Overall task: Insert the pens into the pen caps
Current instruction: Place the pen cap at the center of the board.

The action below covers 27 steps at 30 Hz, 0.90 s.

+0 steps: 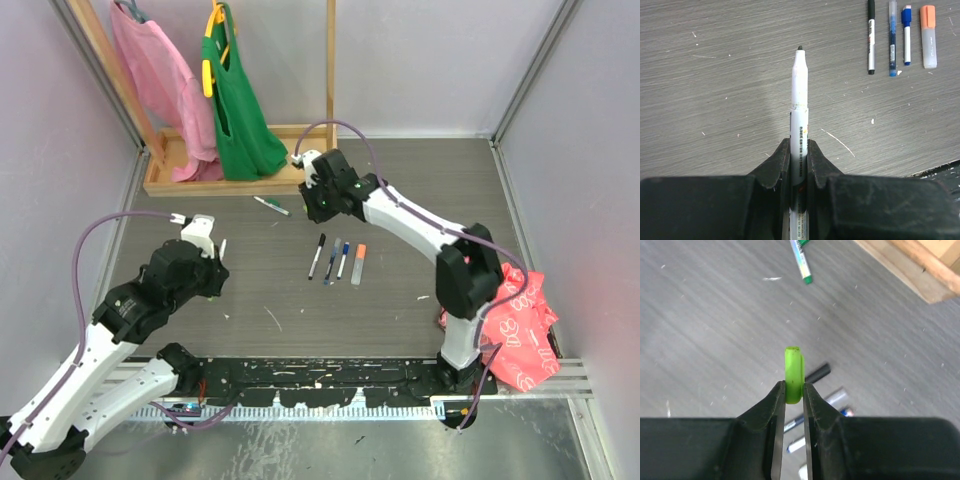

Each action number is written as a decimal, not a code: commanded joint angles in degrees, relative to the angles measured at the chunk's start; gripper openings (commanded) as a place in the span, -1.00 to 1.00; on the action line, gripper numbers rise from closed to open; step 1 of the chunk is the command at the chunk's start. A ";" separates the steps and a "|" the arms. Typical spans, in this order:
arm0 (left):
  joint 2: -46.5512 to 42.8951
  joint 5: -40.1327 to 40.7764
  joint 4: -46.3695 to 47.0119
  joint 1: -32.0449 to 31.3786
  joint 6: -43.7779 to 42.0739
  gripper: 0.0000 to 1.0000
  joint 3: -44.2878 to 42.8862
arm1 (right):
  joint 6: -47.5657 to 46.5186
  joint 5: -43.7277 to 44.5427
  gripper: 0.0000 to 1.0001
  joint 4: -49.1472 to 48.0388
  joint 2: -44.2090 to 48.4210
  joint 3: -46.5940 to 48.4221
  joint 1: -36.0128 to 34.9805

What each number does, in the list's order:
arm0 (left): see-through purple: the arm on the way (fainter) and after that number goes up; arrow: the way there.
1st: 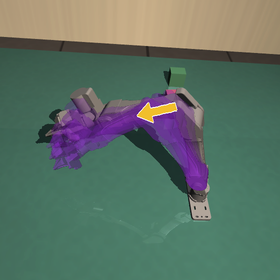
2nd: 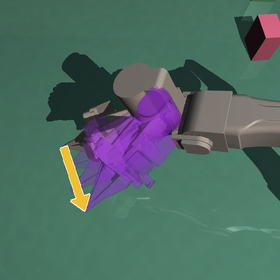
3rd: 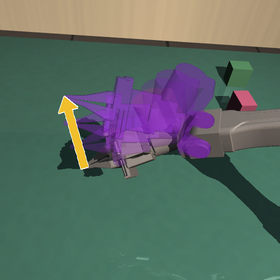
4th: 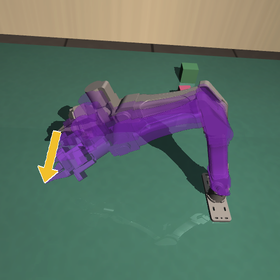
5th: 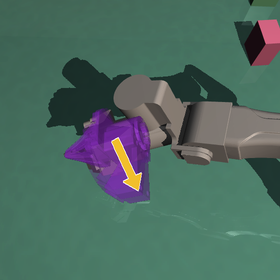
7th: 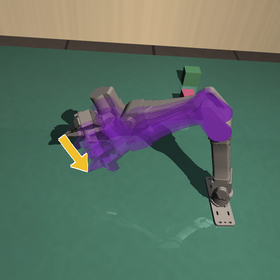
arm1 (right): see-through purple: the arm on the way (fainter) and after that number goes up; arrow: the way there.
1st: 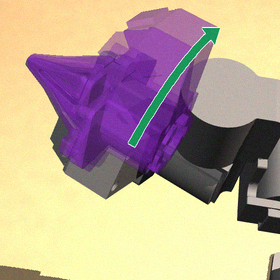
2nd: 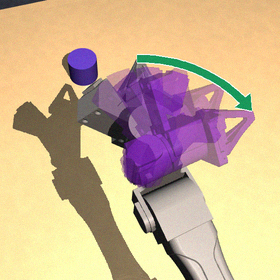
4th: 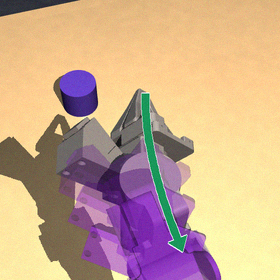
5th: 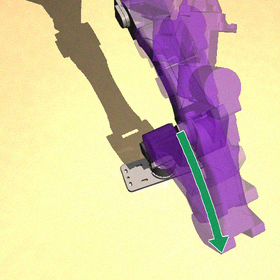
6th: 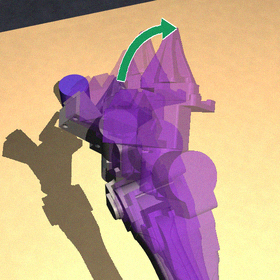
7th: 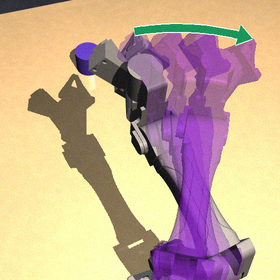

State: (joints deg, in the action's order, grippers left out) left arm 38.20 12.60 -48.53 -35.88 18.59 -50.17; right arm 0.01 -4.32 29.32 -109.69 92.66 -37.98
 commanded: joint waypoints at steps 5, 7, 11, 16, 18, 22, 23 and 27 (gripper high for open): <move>-1.30 -0.12 3.09 0.28 -0.73 -1.00 0.08 | 1.97 3.56 -0.92 -3.63 17.39 -18.88 -6.92; -1.52 -0.12 3.22 0.28 -0.75 -1.00 0.20 | 2.45 3.82 -0.92 -3.94 20.66 -22.90 -8.83; -1.32 -0.63 3.43 0.28 -0.75 -1.00 0.27 | 2.16 0.93 -0.91 -4.80 25.24 -30.08 -12.42; -1.36 -0.82 3.27 0.29 -0.64 -1.00 0.21 | 1.91 0.54 -0.89 -5.75 25.69 -36.11 -18.13; -1.41 -0.82 3.34 0.24 -0.66 -1.00 0.20 | 1.96 1.66 -0.87 -5.82 24.60 -37.19 -20.91; -1.55 -1.47 3.17 0.28 0.21 -1.00 -0.01 | 2.61 3.52 -0.86 -7.04 23.20 -38.76 -23.00; -1.87 -1.56 3.37 0.28 0.94 -1.00 0.06 | 2.74 3.79 -0.85 -7.52 23.06 -39.27 -23.37; -3.89 -2.26 4.27 0.26 6.20 -1.00 -0.87 | 2.82 4.28 -0.76 -8.31 22.06 -40.72 -24.27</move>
State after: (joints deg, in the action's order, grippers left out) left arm 36.25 11.68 -48.25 -35.88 20.16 -49.78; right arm 2.11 -2.09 24.10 -86.78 52.66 -61.69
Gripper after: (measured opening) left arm 0.120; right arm 0.235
